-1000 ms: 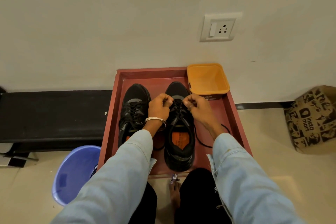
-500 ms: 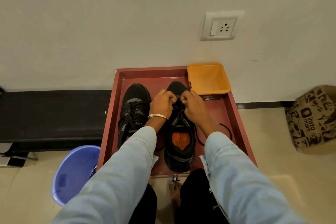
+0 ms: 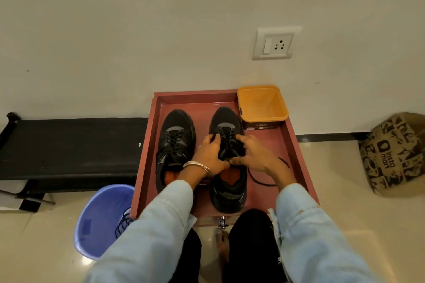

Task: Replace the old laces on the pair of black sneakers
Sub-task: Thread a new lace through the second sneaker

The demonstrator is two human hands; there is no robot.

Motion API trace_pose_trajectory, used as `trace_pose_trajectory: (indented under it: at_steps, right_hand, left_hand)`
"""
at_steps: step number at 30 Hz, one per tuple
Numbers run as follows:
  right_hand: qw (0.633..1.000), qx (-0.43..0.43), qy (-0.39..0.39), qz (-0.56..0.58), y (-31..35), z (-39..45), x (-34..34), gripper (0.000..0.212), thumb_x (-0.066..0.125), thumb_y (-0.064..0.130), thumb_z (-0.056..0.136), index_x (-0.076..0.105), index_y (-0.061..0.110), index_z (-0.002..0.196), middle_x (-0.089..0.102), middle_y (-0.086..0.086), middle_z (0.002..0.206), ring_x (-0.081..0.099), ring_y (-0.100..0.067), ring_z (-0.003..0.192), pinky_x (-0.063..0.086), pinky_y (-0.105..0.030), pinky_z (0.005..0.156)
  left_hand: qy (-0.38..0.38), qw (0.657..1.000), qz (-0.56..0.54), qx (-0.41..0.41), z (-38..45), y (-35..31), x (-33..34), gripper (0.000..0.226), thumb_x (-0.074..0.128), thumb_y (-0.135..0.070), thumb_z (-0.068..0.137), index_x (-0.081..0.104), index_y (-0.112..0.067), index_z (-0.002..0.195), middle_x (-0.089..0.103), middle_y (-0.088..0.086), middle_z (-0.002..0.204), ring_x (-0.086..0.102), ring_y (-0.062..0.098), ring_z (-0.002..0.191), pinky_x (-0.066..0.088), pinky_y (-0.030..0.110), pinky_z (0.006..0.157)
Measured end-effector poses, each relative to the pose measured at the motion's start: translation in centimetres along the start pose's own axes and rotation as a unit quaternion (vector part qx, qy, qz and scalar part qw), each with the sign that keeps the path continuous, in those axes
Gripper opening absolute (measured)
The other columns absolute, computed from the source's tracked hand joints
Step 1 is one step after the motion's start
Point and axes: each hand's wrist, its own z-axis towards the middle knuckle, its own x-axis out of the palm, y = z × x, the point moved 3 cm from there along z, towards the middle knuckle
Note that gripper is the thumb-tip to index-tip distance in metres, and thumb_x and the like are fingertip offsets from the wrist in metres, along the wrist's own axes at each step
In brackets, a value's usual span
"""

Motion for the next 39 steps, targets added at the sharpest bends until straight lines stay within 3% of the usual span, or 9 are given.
trace_pose_trajectory:
  at_steps: [3, 7, 11, 15, 20, 29, 33, 35, 39]
  right_hand:
    - [0.989, 0.031, -0.035, -0.139, 0.8, 0.6, 1.3, 0.055, 0.07, 0.02, 0.08, 0.047, 0.004, 0.128, 0.044, -0.021, 0.126, 0.046, -0.036, 0.116, 0.041, -0.035, 0.096]
    - [0.952, 0.036, -0.118, -0.279, 2.2, -0.1, 2.4, 0.038, 0.054, 0.02, 0.092, 0.05, -0.001, 0.123, 0.052, -0.019, 0.124, 0.044, -0.031, 0.117, 0.037, -0.034, 0.096]
    - [0.952, 0.046, -0.188, -0.235, 1.9, -0.9, 2.8, 0.032, 0.05, 0.014, 0.093, 0.054, -0.004, 0.119, 0.057, -0.02, 0.118, 0.053, -0.031, 0.109, 0.043, -0.033, 0.088]
    - [0.957, 0.061, -0.233, -0.16, 1.3, -1.0, 3.4, 0.03, 0.052, 0.012, 0.089, 0.055, -0.004, 0.114, 0.063, -0.021, 0.105, 0.059, -0.034, 0.095, 0.046, -0.034, 0.071]
    - [0.951, 0.087, -0.263, -0.139, 0.9, -0.9, 3.4, 0.022, 0.049, 0.015, 0.09, 0.057, 0.0, 0.105, 0.066, -0.018, 0.097, 0.062, -0.034, 0.087, 0.046, -0.036, 0.067]
    - [0.965, 0.07, -0.224, -0.115, 0.3, -0.9, 2.7, 0.029, 0.06, 0.024, 0.087, 0.059, 0.005, 0.11, 0.067, -0.015, 0.101, 0.062, -0.034, 0.094, 0.047, -0.033, 0.072]
    - [0.977, 0.019, -0.204, -0.055, 0.1, -1.6, 2.0, 0.037, 0.064, 0.023, 0.085, 0.06, 0.013, 0.121, 0.07, -0.01, 0.104, 0.065, -0.029, 0.095, 0.053, -0.034, 0.076]
    - [0.974, 0.016, -0.204, -0.094, 0.3, -1.7, 2.2, 0.033, 0.057, 0.021, 0.089, 0.059, 0.011, 0.121, 0.07, -0.013, 0.103, 0.063, -0.031, 0.093, 0.051, -0.034, 0.074]
    - [0.965, 0.033, -0.196, -0.169, 0.7, -1.5, 2.5, 0.029, 0.048, 0.023, 0.095, 0.058, 0.004, 0.113, 0.068, -0.018, 0.101, 0.061, -0.035, 0.092, 0.044, -0.033, 0.068]
  left_hand:
    - [-0.049, 0.995, 0.068, -0.06, 0.0, -1.1, 0.9, 0.081, 0.059, -0.03, 0.089, 0.011, -0.005, 0.149, 0.029, 0.02, 0.143, 0.045, 0.042, 0.122, 0.041, 0.046, 0.1]
    - [-0.107, 0.985, 0.107, -0.086, -0.1, -1.7, 1.0, 0.06, 0.048, -0.026, 0.096, 0.024, 0.0, 0.145, 0.044, 0.02, 0.134, 0.051, 0.041, 0.116, 0.044, 0.046, 0.092]
    - [-0.139, 0.981, 0.085, -0.103, 0.1, -1.1, 1.6, 0.047, 0.043, -0.027, 0.096, 0.038, 0.001, 0.134, 0.057, 0.022, 0.119, 0.055, 0.042, 0.109, 0.046, 0.045, 0.086]
    - [-0.175, 0.976, 0.086, -0.1, -0.1, -0.5, 2.0, 0.046, 0.04, -0.024, 0.097, 0.036, -0.003, 0.138, 0.06, 0.023, 0.114, 0.058, 0.042, 0.104, 0.047, 0.044, 0.084]
    - [-0.193, 0.974, 0.061, -0.103, -0.4, -0.6, 2.0, 0.045, 0.04, -0.024, 0.097, 0.038, -0.007, 0.139, 0.061, 0.022, 0.112, 0.059, 0.041, 0.102, 0.047, 0.044, 0.085]
    - [-0.172, 0.977, -0.001, -0.123, -1.4, -0.5, 1.5, 0.04, 0.049, -0.034, 0.093, 0.051, -0.011, 0.125, 0.059, 0.022, 0.113, 0.057, 0.042, 0.103, 0.049, 0.043, 0.081]
    - [-0.148, 0.984, 0.01, -0.102, -1.8, -0.1, 0.9, 0.054, 0.05, -0.041, 0.092, 0.036, -0.028, 0.142, 0.057, 0.02, 0.117, 0.056, 0.042, 0.106, 0.048, 0.044, 0.085]
    - [-0.14, 0.984, 0.033, -0.101, -1.9, -0.1, 1.1, 0.055, 0.045, -0.04, 0.095, 0.027, -0.032, 0.147, 0.057, 0.021, 0.116, 0.055, 0.041, 0.106, 0.047, 0.044, 0.087]
    - [-0.146, 0.984, 0.036, -0.098, -1.6, -0.1, 1.2, 0.052, 0.042, -0.031, 0.097, 0.029, -0.027, 0.148, 0.061, 0.02, 0.115, 0.055, 0.038, 0.108, 0.044, 0.042, 0.089]
